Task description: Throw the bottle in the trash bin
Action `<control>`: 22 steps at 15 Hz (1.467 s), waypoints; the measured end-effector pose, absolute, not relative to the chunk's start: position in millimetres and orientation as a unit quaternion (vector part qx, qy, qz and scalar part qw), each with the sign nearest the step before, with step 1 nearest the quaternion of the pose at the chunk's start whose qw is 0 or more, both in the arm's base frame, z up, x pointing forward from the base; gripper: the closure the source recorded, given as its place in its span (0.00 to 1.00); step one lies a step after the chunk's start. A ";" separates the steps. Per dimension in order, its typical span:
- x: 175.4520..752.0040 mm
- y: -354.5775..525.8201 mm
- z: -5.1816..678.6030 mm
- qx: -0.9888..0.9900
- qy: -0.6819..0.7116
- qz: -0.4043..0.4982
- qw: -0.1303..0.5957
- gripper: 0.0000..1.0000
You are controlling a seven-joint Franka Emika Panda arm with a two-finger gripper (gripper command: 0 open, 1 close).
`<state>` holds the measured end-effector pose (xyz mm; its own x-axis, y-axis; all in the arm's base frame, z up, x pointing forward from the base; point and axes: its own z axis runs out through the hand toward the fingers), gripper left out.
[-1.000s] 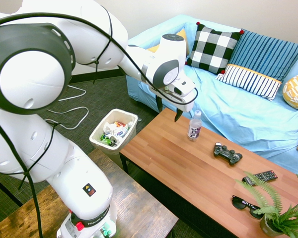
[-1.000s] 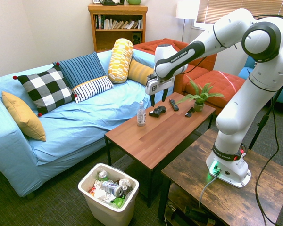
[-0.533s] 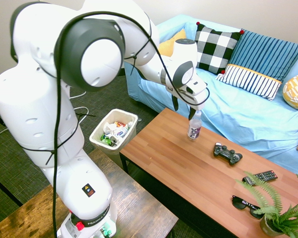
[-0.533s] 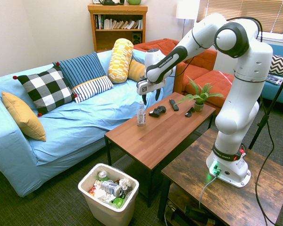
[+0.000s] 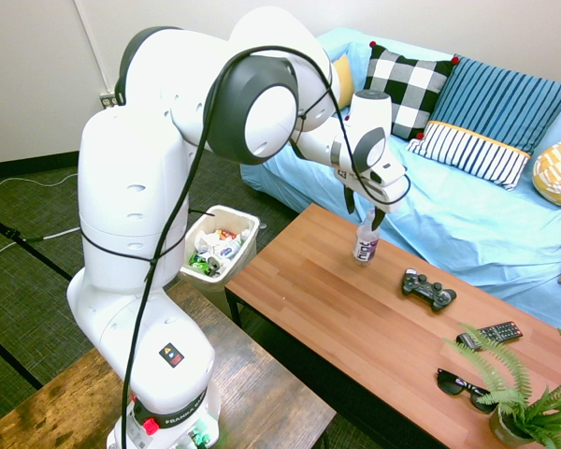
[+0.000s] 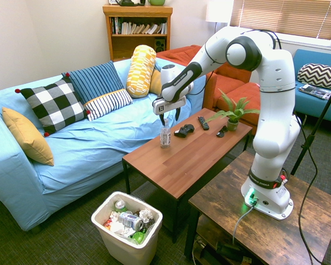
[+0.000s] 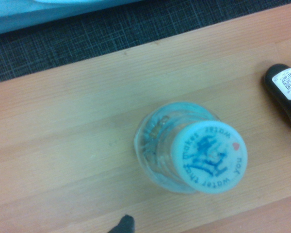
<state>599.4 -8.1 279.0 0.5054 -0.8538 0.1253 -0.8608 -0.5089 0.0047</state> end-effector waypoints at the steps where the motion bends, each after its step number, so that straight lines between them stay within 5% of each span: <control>1: 605.0 -8.7 274.1 0.866 -0.495 0.054 0.035 0.00; 6: 629.9 -14.4 253.3 0.862 -0.502 0.057 0.043 0.00; 7: 633.6 -15.7 250.3 0.861 -0.503 0.058 0.044 1.00; 22: 640.4 -12.0 249.0 0.860 -0.505 0.060 0.041 1.00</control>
